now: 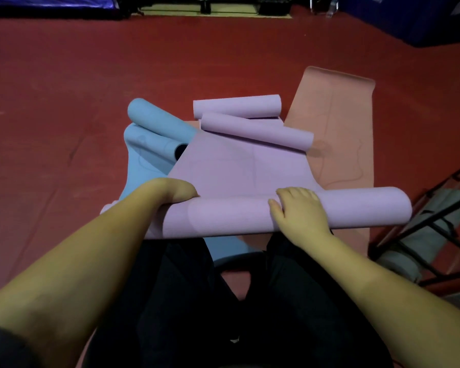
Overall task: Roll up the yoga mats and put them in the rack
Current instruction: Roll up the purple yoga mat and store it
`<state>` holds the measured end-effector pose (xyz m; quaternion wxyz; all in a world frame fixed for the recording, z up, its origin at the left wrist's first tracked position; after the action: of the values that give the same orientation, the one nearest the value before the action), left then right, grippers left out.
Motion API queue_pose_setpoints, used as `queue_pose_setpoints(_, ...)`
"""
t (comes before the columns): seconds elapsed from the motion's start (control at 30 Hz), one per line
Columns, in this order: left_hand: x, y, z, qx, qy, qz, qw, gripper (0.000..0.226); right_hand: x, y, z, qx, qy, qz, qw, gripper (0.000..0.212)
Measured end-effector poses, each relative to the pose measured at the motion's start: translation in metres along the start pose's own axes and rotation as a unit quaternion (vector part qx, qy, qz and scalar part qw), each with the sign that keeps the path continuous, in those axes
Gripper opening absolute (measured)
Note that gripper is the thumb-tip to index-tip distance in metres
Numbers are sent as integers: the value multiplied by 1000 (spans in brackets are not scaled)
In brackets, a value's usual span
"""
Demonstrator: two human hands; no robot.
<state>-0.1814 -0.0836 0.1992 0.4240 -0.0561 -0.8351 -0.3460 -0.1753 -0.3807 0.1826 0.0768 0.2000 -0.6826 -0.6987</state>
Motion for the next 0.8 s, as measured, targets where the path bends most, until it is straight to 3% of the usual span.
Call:
queue_pose_setpoints(0.07,3,-1,0,34,19,22,999,33,3,-2,0,5,1,-5,1000,58)
queue_pose_setpoints(0.17,-2,0,-10,-62,-35,-29,997,44,-4,-2,0,20,-22,-8,1000,58)
queue_pose_setpoints(0.3,4,0,-14,-167,-120,-207,957,53,-18,-3,1,13,-37,0,999,60)
queue_pose_setpoints(0.37,12,-3,-7,-159,-169,-312,921,53,-23,-3,2,18,-32,16,999,64)
queue_pose_setpoints(0.47,21,-18,6,-124,-204,-406,882,54,-28,-1,2,38,-23,33,998,67)
queue_pose_setpoints(0.63,25,-55,32,-193,-254,-438,840,57,-51,-2,-2,24,-50,112,992,54)
queue_pose_setpoints(0.8,22,-43,22,-208,-205,-404,867,70,-62,3,2,16,-45,187,981,63)
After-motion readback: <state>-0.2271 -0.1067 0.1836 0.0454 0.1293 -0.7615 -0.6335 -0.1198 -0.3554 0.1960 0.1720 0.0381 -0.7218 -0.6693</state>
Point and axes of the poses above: each hand's wrist, its own x-axis away from the middle knuckle, its own y-axis out of the back of the hand, z = x × y, the point moved 2 cm from there along -x, towards the middle knuckle, and after that the axes turned 6 degrees about x, right-handed, at the moved point
